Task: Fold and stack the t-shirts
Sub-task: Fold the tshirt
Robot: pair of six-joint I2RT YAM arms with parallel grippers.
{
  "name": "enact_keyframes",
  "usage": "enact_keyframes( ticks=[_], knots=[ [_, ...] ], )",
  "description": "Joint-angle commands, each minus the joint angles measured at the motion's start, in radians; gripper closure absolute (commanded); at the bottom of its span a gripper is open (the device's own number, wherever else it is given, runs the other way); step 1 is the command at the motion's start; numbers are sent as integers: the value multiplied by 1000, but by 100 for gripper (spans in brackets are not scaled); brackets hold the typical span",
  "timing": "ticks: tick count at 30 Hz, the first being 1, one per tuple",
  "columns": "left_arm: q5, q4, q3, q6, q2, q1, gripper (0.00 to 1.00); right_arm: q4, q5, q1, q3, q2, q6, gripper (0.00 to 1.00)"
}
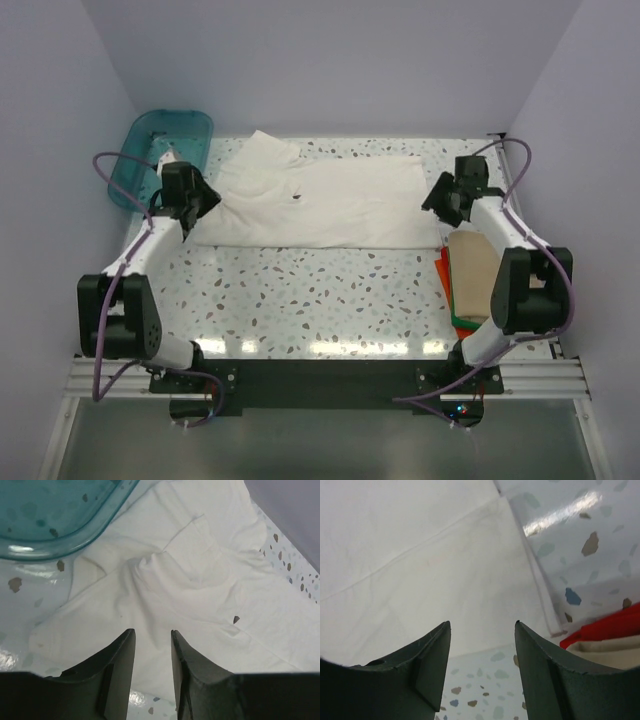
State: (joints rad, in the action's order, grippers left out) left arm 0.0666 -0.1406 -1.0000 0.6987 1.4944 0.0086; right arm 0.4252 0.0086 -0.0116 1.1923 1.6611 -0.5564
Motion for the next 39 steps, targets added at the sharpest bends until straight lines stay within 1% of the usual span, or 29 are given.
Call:
enact_keyframes(
  ticks=[1,2,3,5,6,9,15,22,29,34,37,39],
  knots=[
    [142,-47,131,123,-109,-1,61,-46,16,67,-124,-106,-49,43],
    [160,-44,191,134,-159,1,61,-61,19,81,-146,-121,-65,43],
    [177,-44,214,143,-180,-1,60,-68,16,91,-184,-130,-72,43],
    [188,-27,268,163,-207,1,56,-88,5,116,-226,-138,-97,43],
    [176,-28,274,165,-203,1,51,-92,4,119,-238,-136,-105,43],
    [173,-37,278,170,-168,1,43,-105,2,117,-267,-126,-116,43],
    [190,-11,300,200,-118,5,39,-101,22,92,-283,-81,-112,42],
    [177,58,304,205,-45,40,39,-103,33,52,-255,-20,-108,42],
    [197,93,294,203,4,60,38,-92,82,50,-223,3,-108,42],
    [197,107,273,202,41,62,41,-92,97,48,-204,11,-106,42],
    [196,113,258,200,67,62,43,-86,93,48,-177,26,-106,44],
    [194,111,244,200,84,60,48,-86,85,48,-160,37,-105,50]
  ],
)
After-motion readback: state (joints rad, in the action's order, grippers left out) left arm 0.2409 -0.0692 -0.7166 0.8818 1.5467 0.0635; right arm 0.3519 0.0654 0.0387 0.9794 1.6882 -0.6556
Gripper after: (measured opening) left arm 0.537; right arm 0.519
